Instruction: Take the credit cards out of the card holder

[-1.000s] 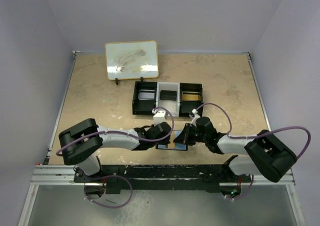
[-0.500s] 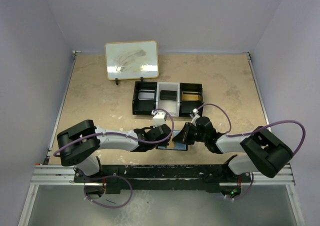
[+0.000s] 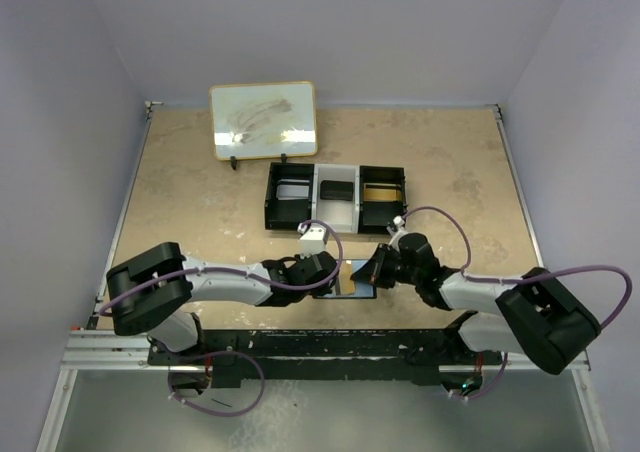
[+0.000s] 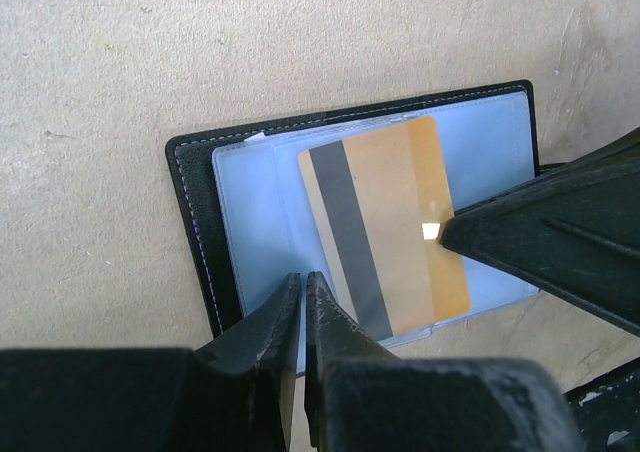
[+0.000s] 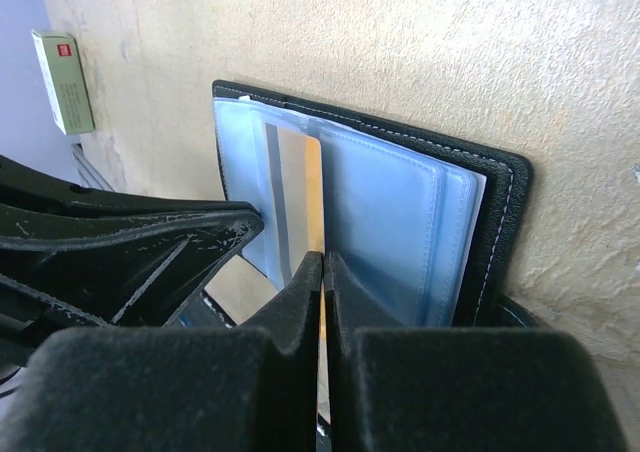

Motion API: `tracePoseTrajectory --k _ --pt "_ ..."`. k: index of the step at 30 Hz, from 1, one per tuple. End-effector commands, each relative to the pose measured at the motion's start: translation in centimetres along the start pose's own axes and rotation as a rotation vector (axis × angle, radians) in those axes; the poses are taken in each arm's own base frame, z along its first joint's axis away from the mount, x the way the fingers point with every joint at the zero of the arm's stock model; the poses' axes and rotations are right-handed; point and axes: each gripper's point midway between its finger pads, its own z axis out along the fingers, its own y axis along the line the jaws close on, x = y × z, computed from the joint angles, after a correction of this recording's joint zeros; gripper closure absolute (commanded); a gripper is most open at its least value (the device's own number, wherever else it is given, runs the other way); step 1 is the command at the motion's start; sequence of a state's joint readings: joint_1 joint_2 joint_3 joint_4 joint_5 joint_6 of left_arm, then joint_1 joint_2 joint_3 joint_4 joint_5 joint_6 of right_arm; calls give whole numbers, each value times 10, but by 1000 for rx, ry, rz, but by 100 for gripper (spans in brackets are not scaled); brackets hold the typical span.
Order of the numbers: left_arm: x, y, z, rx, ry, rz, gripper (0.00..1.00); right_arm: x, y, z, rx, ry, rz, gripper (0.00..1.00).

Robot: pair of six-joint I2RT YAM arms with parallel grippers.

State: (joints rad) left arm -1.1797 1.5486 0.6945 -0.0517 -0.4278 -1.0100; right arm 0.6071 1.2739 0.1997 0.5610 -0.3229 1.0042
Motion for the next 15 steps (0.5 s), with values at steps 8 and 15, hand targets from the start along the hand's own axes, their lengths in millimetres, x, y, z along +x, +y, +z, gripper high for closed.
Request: tracePoseTrajectory --k 8,15 --pt "16 16 5 -55 37 43 98 -6 -25 -11 125 -31 -41 100" --pt "-5 -2 -6 -7 -28 10 92 -7 -18 -13 86 -50 -15 100"
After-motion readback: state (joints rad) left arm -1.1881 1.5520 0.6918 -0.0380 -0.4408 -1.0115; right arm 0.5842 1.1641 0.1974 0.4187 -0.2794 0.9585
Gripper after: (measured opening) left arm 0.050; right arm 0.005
